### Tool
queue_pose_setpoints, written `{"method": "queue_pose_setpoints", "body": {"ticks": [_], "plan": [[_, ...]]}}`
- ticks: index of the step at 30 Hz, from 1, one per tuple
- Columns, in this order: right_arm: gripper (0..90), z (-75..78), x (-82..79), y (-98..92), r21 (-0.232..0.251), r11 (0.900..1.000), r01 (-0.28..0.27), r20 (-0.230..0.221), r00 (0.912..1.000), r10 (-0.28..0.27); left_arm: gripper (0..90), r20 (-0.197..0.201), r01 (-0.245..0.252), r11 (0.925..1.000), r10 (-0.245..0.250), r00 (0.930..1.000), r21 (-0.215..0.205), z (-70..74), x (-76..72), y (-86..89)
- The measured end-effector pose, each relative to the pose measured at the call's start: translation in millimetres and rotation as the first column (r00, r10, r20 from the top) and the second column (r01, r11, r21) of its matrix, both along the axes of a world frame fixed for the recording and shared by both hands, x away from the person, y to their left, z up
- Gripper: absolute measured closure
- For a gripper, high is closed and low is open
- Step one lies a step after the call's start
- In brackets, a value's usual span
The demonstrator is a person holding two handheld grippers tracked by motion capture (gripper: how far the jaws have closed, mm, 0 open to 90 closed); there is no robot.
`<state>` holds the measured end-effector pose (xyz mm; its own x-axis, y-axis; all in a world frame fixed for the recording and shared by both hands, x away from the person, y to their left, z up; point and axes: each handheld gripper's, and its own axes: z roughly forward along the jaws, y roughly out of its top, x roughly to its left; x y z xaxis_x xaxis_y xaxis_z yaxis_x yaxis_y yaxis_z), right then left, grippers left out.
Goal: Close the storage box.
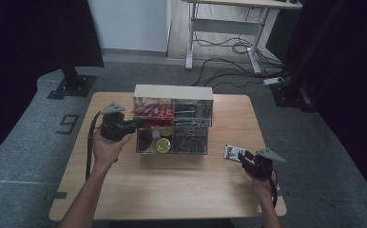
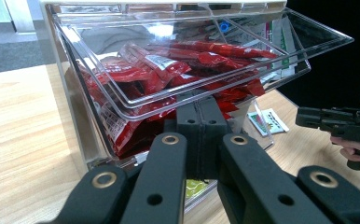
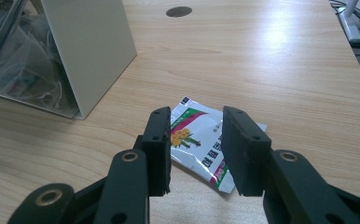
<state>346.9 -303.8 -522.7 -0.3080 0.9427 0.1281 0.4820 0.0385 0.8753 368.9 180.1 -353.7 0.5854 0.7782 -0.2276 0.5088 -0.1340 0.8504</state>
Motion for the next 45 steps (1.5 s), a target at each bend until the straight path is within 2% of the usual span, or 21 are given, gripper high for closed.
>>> {"method": "queue_pose_setpoints", "body": {"ticks": [9,20,23,28,36,45], "plan": [[62.7,0.0,-0.2,0.3,-0.001,1.0,-0.002,0.001,1.0,0.002,89.8,0.003,-0.003,1.0,0.003,1.0,-0.006,-1.5,-1.4,1.6],[62.5,-0.2,-1.5,0.3,-0.002,1.0,-0.004,-0.001,1.0,0.004,87.5,0.023,0.008,0.9999,-0.008,0.9997,-0.012,-6.0,-10.4,6.7],[62.2,-0.5,-2.2,1.3,-0.002,1.0,-0.007,0.001,1.0,0.007,84.6,0.035,0.009,0.9999,-0.009,0.9994,0.007,-8.3,-13.3,6.6],[61.6,-0.4,-3.4,2.5,-0.003,1.0,-0.016,0.002,0.9999,0.016,77.0,0.05,0.039,0.9992,-0.039,0.998,0.005,-11.9,-18.7,7.5],[59.5,0.1,-7.6,5.9,-0.01,0.999,-0.042,0.007,0.9991,0.042,63.0,0.075,0.037,0.9993,-0.037,0.9965,0.003,-21.6,-31.0,11.7],[56.2,0.2,-11.8,9.8,-0.014,0.997,-0.08,0.011,0.9968,0.08,53.9,0.099,0.038,0.9979,-0.043,0.9942,0.053,-38.8,-51.2,15.2]]}}
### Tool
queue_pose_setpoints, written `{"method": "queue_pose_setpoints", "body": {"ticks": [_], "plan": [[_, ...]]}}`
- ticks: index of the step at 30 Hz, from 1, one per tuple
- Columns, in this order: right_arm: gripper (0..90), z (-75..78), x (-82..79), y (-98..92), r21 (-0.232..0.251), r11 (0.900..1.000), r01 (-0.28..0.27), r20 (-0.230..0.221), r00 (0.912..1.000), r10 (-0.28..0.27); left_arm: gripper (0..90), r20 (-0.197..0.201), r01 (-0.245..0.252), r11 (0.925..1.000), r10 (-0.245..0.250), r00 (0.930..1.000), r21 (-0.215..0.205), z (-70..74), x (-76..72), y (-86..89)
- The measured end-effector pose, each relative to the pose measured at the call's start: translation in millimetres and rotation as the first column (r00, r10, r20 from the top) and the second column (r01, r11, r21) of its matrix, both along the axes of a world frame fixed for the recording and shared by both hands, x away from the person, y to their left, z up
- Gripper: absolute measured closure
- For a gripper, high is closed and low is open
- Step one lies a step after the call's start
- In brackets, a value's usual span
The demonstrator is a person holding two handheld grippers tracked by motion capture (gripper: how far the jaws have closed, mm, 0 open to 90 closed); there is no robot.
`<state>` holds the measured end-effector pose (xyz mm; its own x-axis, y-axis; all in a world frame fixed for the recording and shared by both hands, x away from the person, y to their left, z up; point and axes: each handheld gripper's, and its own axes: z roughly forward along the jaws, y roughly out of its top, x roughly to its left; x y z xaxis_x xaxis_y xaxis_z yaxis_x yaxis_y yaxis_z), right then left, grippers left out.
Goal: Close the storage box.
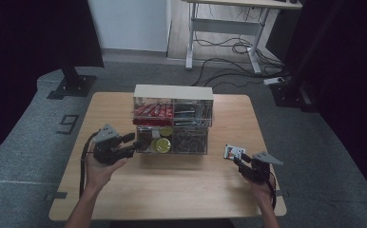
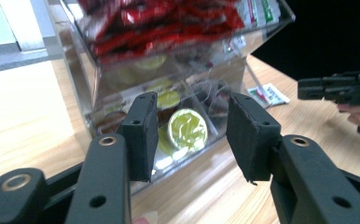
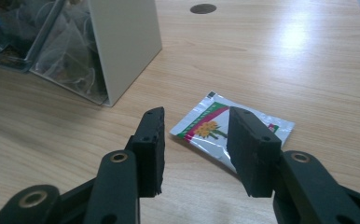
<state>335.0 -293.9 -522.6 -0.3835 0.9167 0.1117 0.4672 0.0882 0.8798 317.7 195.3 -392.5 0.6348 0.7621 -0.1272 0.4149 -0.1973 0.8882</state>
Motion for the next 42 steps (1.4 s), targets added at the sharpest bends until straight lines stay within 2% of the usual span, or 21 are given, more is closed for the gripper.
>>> {"method": "queue_pose_setpoints", "body": {"ticks": [6,10,13,16,21,33,37,42], "plan": [[54.1,-1.1,-2.9,3.7,-0.002,1.0,-0.026,-0.002,0.9997,0.026,52.1,-0.02,0.002,0.9999,-0.003,0.9998,-0.012,-21.7,-9.8,6.9],[53.1,-3.0,-4.4,6.2,-0.008,0.999,-0.037,-0.005,0.9993,0.037,50.7,-0.051,0.006,1.0,-0.006,0.9987,0.002,-43.1,-12.9,9.4],[52.5,-4.9,-5.5,8.0,-0.011,0.999,-0.048,-0.009,0.9988,0.048,49.9,-0.078,0.004,0.9996,-0.002,0.997,0.027,-61.8,-11.7,9.7],[51.7,-7.4,-7.3,10.5,-0.017,0.998,-0.063,-0.007,0.998,0.063,49.9,-0.12,0.007,0.9991,-0.002,0.9928,0.043,-82.1,-8.6,9.8],[51.0,-11.3,-11.5,12.5,-0.022,0.997,-0.074,-0.012,0.9972,0.074,49.8,-0.165,0.0,0.9985,0.009,0.9863,0.055,-105.4,-3.4,12.3],[49.2,-19.3,-17.0,16.3,-0.026,0.996,-0.087,-0.031,0.9958,0.086,49.2,-0.222,-0.006,0.9951,0.028,0.9746,0.099,-134.4,3.7,13.6],[48.5,-20.1,-17.2,18.5,-0.031,0.995,-0.092,-0.031,0.9954,0.091,48.8,-0.227,-0.012,0.9945,0.035,0.9733,0.104,-137.3,4.2,13.7],[47.4,-20.6,-17.2,20.3,-0.034,0.995,-0.094,-0.031,0.9952,0.093,46.9,-0.226,-0.017,0.9904,0.048,0.9729,0.137,-140.4,3.3,13.4]]}}
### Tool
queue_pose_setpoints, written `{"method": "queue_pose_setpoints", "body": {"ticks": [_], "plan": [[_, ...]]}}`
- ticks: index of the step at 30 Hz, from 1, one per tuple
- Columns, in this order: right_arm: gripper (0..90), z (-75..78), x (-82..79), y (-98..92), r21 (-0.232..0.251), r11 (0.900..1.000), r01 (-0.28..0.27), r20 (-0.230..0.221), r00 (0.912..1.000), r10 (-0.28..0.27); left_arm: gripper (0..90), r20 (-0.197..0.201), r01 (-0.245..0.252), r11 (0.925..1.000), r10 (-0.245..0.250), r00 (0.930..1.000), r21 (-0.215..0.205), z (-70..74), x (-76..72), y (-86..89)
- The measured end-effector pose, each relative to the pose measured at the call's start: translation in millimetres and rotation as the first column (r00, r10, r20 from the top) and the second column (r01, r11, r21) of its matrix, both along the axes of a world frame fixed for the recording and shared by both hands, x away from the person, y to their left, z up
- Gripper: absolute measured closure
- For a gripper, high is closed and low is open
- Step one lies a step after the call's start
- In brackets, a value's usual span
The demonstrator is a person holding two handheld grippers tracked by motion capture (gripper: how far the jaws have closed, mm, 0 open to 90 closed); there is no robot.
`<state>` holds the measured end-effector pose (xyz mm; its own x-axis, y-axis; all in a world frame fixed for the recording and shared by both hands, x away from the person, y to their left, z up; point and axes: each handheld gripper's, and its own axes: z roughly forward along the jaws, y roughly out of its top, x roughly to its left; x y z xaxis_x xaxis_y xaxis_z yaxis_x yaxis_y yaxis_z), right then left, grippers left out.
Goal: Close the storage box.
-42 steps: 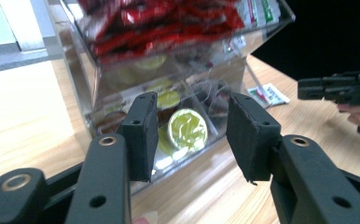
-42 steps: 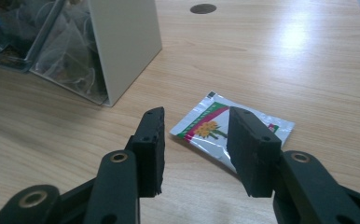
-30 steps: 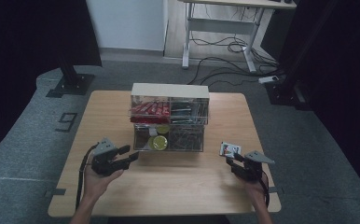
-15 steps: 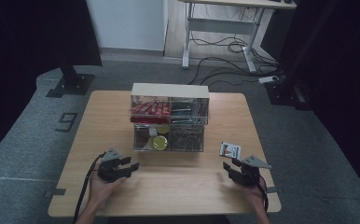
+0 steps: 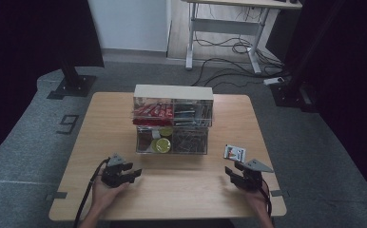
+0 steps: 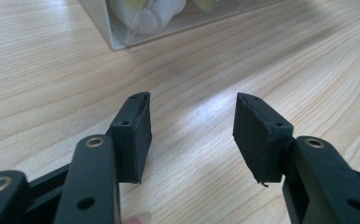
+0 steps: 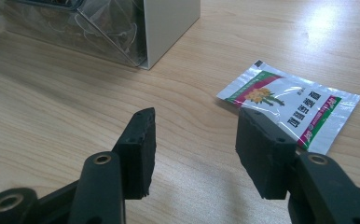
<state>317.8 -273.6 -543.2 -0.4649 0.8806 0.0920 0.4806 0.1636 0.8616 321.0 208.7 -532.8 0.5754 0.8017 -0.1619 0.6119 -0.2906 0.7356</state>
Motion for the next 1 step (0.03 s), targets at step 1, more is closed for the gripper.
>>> {"method": "queue_pose_setpoints", "body": {"ticks": [1], "plan": [[47.2,-0.2,0.1,0.3,0.0,1.0,0.0,-0.001,1.0,0.0,46.4,0.0,-0.002,1.0,0.002,1.0,0.008,-1.1,0.0,0.3]]}}
